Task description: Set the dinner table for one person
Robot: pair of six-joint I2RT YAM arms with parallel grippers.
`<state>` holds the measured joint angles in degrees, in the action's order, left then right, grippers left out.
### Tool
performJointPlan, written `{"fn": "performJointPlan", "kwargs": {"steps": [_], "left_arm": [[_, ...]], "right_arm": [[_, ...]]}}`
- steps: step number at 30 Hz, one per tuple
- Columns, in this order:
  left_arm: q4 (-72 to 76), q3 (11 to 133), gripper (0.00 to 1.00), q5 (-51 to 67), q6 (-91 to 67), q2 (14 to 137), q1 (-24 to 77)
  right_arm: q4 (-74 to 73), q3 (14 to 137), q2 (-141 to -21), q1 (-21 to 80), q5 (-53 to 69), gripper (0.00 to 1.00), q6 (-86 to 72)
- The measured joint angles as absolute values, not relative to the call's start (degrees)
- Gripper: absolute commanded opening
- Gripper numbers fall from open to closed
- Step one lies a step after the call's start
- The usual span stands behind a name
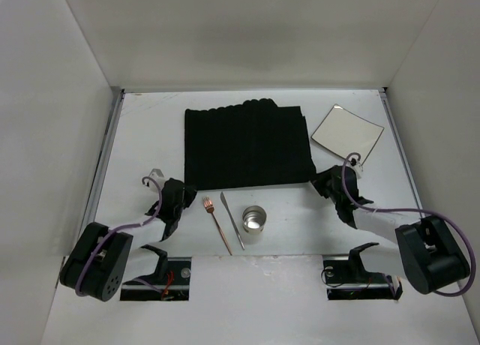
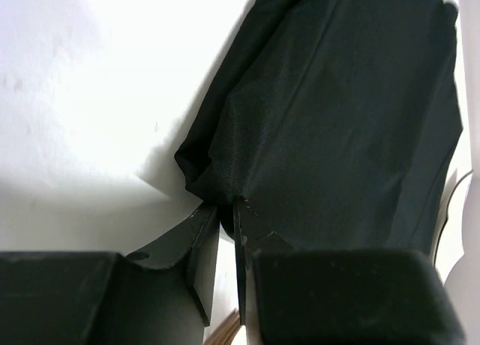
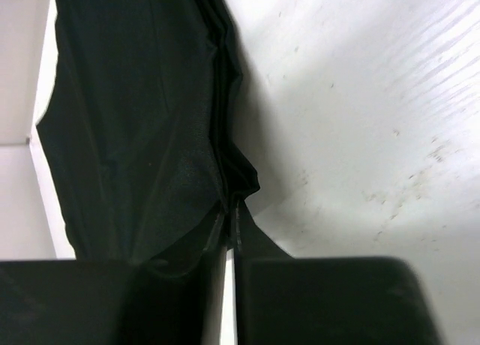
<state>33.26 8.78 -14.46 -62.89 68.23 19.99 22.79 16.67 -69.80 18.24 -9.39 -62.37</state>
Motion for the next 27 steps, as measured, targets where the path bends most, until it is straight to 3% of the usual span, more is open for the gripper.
{"fn": "performJointPlan", "kwargs": {"steps": [3, 6, 13, 20, 27], "left_arm": [[31.73, 7.55, 0.10, -15.00, -62.94, 65.32, 21.21], [29.58, 7.03, 0.15, -15.99, -62.85, 62.17, 21.56], [24.67, 6.98, 0.37, -18.17, -60.05, 54.24, 20.99], [23.38, 6.98, 0.41, -19.57, -57.43, 49.78, 21.37], [25.41, 5.78, 0.41, -19.94, -56.36, 52.21, 22.17]], "right_arm": [[22.02, 16.69, -69.43, 17.04, -9.28, 0.50, -61.23], [19.97, 17.12, -68.45, 16.36, -9.28, 0.60, -59.96], [15.20, 21.04, -62.48, 9.47, -9.82, 0.63, -56.82], [14.11, 22.61, -63.13, -7.46, -10.24, 0.63, -55.77], [14.70, 26.79, -74.63, -14.11, -7.57, 0.61, -55.66]]}}
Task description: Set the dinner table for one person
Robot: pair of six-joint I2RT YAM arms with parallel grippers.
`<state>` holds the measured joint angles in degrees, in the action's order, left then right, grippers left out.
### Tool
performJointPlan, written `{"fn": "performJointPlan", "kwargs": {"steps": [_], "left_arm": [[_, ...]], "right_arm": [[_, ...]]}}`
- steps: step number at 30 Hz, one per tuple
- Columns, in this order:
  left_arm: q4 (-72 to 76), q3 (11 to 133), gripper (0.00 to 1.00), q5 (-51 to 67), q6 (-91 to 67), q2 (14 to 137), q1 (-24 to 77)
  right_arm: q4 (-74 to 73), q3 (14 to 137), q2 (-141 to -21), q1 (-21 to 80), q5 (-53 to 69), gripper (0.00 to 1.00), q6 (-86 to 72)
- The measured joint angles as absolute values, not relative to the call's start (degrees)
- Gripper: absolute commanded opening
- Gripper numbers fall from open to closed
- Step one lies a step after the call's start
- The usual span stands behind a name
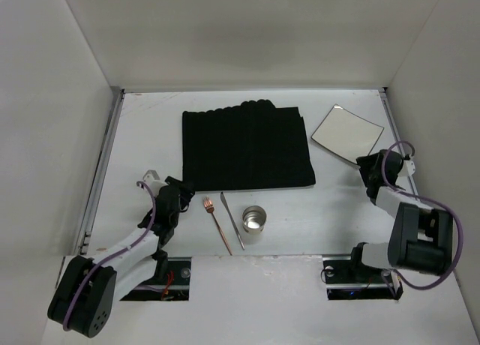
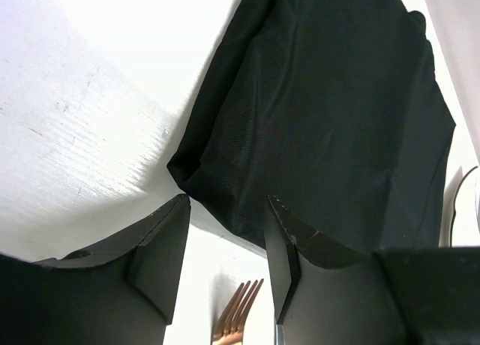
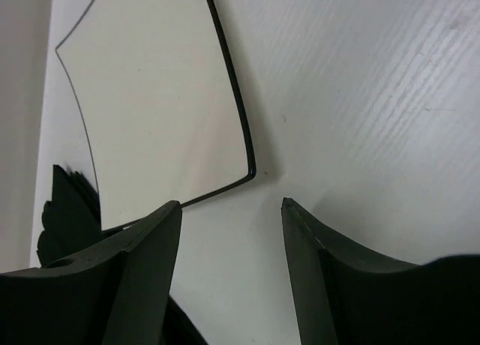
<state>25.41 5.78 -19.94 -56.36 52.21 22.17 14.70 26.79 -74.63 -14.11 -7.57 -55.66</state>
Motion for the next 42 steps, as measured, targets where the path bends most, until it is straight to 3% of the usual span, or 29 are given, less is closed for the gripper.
{"fn": "performJointPlan", "kwargs": {"steps": [19, 20, 25, 42], "left_arm": [[28.10, 5.10, 0.42, -20.03, -54.98, 52.53, 23.57], [28.12, 5.10, 0.42, -20.03, -54.94, 52.75, 23.62], [28.25, 5.10, 0.42, -20.34, -54.92, 53.21, 23.92], [28.49, 5.10, 0.42, -21.67, -54.37, 53.39, 25.17]], "right_arm": [[31.48, 32.64, -97.03, -19.29, 4.64, 0.34, -62.04], [32.80, 32.71, -97.93, -19.51, 5.41, 0.23, -62.72], [41.52, 31.29, -101.80, -20.58, 9.08, 0.06, -66.92], [61.60, 18.31, -98.54, -22.96, 13.67, 0.01, -75.35]]}}
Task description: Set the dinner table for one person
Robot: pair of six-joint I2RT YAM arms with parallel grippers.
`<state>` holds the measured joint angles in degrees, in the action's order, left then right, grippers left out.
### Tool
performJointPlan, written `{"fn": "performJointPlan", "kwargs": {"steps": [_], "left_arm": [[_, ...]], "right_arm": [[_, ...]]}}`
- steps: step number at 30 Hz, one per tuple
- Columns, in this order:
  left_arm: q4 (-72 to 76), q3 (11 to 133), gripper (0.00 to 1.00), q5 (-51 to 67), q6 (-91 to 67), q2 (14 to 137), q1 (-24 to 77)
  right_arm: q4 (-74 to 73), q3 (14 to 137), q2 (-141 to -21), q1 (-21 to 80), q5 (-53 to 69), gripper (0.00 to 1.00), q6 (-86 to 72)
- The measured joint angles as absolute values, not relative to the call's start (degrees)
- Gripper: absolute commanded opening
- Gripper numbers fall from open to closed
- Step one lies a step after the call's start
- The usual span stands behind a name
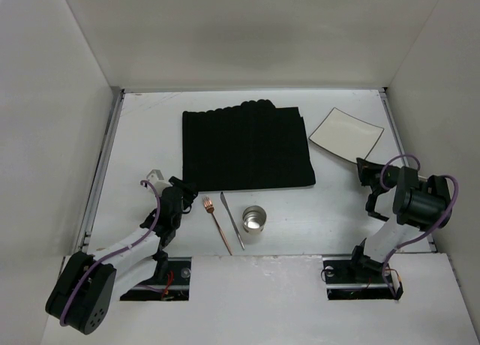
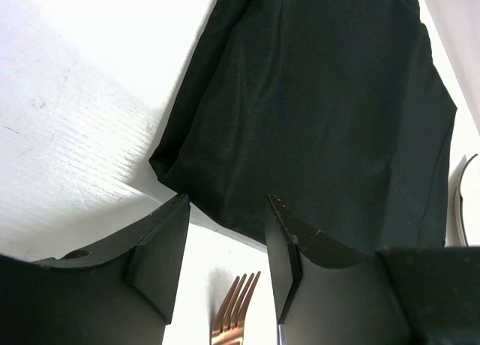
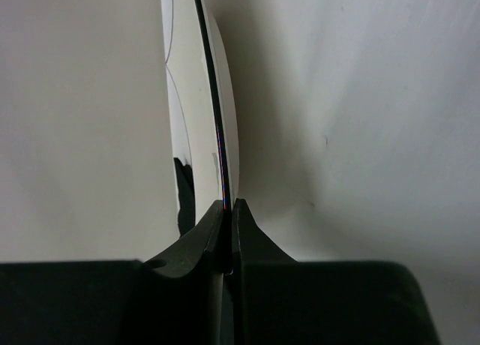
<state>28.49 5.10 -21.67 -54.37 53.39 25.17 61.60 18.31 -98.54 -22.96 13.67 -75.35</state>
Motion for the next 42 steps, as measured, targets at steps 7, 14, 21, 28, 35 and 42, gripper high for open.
{"fn": "performJointPlan", "kwargs": {"steps": [7, 14, 21, 28, 35, 42], "left_arm": [[28.49, 5.13, 0.42, -22.06, -53.98, 53.41, 25.47], [28.49, 5.17, 0.42, -22.52, -53.76, 53.78, 25.78], [28.47, 5.17, 0.41, -22.63, -53.34, 52.10, 25.65], [28.47, 5.17, 0.41, -22.65, -53.17, 50.33, 24.91], [27.97, 5.17, 0.41, -22.63, -53.12, 49.52, 24.64], [27.49, 5.17, 0.41, -22.74, -53.10, 49.52, 24.67]], "right_arm": [[61.54, 17.65, -96.53, -22.33, 16.05, 0.02, -79.42], [60.82, 18.50, -90.52, -16.75, 16.08, 0.03, -81.06], [61.01, 23.75, -88.62, -1.61, 13.74, 0.03, -80.97], [61.34, 28.16, -92.79, 16.05, 8.05, 0.03, -81.03], [61.32, 33.26, -103.31, 26.85, 2.37, 0.03, -82.41], [61.10, 34.26, -111.37, 29.36, -1.69, 0.03, -84.73]]}}
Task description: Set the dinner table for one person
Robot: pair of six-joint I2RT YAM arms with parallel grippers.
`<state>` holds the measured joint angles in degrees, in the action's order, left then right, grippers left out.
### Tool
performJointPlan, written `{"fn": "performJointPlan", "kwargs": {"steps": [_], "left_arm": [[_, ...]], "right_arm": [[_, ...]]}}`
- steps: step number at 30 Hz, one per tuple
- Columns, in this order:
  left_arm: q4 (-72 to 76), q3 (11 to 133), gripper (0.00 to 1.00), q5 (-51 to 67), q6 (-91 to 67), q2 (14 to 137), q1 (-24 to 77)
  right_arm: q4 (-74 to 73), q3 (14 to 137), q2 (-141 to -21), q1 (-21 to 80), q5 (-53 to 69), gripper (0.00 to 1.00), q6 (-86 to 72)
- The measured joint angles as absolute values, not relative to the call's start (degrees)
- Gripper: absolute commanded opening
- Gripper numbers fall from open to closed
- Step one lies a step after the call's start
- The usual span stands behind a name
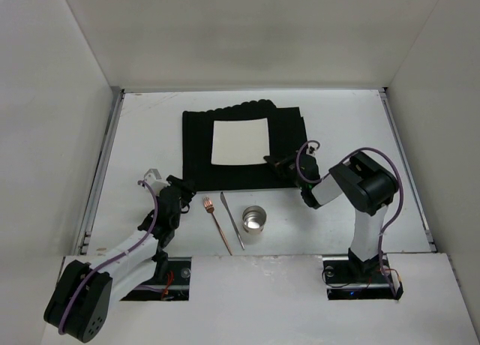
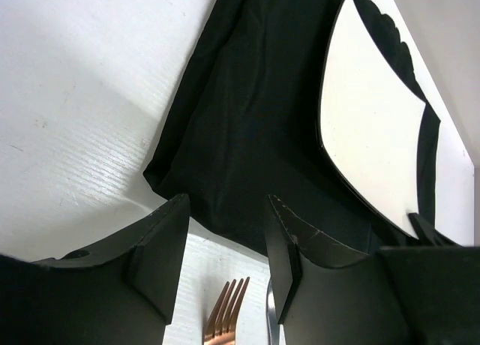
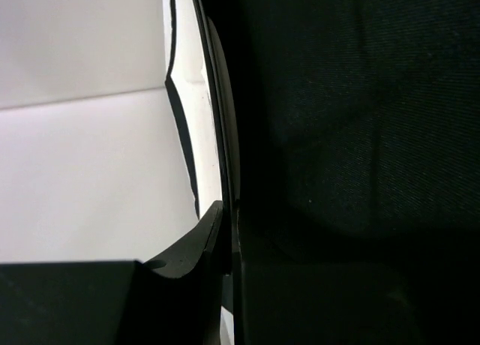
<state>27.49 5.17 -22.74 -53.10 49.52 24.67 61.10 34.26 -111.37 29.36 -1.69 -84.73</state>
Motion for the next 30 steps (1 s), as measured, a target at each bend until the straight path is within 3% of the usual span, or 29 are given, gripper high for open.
{"fn": "performJointPlan", "kwargs": {"steps": [7, 12, 17, 30], "left_arm": [[27.46, 5.17, 0.41, -22.85, -53.10, 49.54, 24.69], [27.42, 5.17, 0.41, -22.98, -53.12, 49.52, 24.84], [27.40, 5.17, 0.41, -23.03, -53.15, 49.52, 25.08], [27.18, 5.17, 0.41, -23.16, -53.17, 47.92, 25.56]], "right_arm": [[62.24, 34.54, -112.12, 29.41, -2.76, 0.07, -85.60], [65.56, 34.54, -114.48, 29.28, -2.09, 0.31, -87.68], [68.03, 34.35, -115.13, 27.97, 0.36, 0.42, -88.64], [55.48, 31.83, -104.68, 23.94, 0.51, 0.53, -79.90]]}}
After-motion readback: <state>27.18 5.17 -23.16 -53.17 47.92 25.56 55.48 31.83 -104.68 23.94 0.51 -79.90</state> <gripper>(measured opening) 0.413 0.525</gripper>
